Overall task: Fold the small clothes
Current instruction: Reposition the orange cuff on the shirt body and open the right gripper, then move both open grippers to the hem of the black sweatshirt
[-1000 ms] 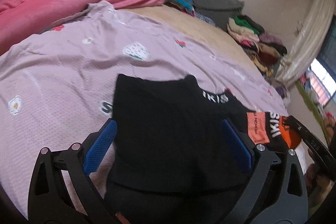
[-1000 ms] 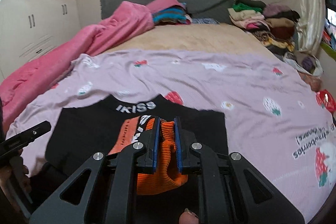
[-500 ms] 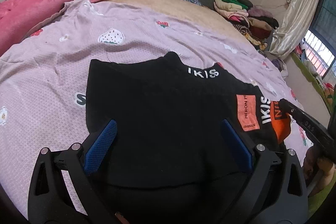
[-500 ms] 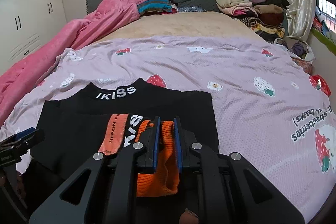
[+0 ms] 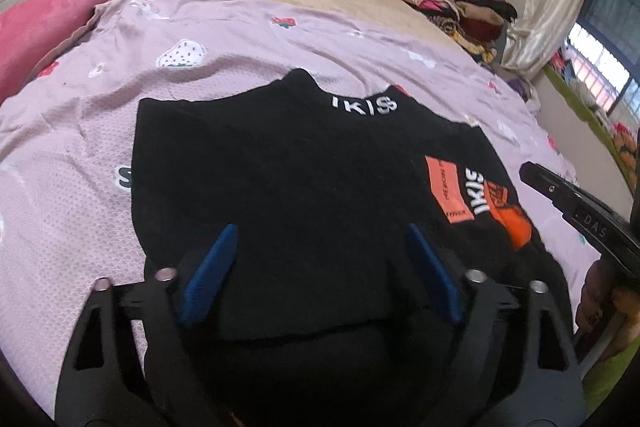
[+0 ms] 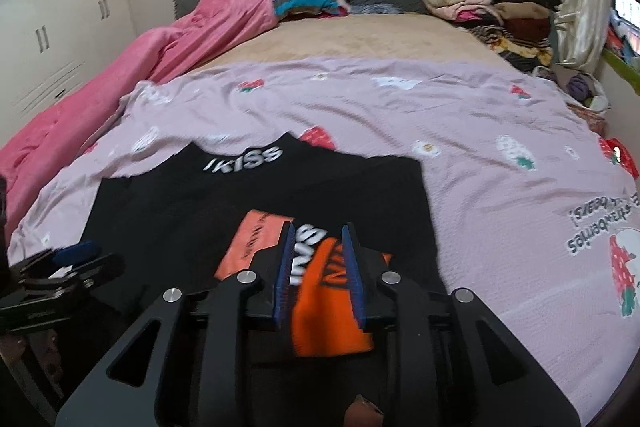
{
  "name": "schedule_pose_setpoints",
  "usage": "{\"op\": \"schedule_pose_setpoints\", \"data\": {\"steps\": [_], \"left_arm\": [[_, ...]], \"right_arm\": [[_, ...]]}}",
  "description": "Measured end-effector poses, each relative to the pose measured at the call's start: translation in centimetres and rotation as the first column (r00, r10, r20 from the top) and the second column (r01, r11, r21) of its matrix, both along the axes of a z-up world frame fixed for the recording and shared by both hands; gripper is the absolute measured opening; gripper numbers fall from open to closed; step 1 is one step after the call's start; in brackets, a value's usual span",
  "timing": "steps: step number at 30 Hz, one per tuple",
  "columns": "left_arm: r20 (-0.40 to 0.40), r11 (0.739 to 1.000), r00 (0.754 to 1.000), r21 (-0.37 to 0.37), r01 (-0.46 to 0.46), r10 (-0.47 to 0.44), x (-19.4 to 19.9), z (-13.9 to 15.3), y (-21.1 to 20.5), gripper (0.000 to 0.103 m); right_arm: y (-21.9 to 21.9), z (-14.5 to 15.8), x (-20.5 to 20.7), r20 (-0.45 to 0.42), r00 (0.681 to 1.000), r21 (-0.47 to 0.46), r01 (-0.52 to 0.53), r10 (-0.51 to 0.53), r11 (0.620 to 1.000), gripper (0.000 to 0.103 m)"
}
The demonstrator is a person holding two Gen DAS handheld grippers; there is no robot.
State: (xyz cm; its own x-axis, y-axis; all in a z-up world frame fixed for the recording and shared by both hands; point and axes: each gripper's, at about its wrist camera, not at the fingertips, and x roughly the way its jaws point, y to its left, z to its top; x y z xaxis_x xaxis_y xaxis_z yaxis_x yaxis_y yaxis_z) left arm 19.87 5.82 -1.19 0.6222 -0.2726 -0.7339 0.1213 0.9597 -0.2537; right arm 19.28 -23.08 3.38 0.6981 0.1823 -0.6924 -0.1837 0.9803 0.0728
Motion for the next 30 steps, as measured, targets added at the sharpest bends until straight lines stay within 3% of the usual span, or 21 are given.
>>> {"op": "schedule_pose_setpoints", "data": {"steps": [2,4,9,13,20,30], "left_arm": [[-0.018,1.0,1.0,-0.006,0.016,-0.016,0.1,-0.3,-0.2,0.039],[-0.038,0.999,0.999,-0.02,0.031,-0.031,0.2,-0.7,-0.3,0.02],[-0.118,0.999,0.992,-0.037,0.034,-0.038,0.7,-2.3,0.3,0.019],[-0.121,0.998,0.992,-0.054,0.03,-0.037,0.6,-2.4,0.6,0.019],[-0.13,0.996,0.991,-0.084,0.025,-0.036,0.6,-2.4,0.9,0.019],[-0.128,0.997,0.991,-0.066,0.033,-0.042,0.6,-2.3,0.7,0.019]], "right_arm": [[0.7,-0.2,-0.3,-0.01,1.0,0.005,-0.022,0.022,1.0,0.024],[1.5,-0.5,-0.6,-0.027,0.998,0.012,-0.049,0.05,0.999,0.024],[4.1,-1.2,-1.2,-0.06,0.991,-0.01,-0.121,0.12,0.993,0.025],[5.4,-1.7,-1.0,-0.089,0.985,-0.035,-0.149,0.145,0.988,0.034],[4.9,-4.8,0.4,-0.204,0.975,-0.129,-0.118,0.09,0.985,0.032],[4.4,-4.9,0.0,-0.19,0.978,-0.093,-0.103,0.084,0.99,0.036]]}}
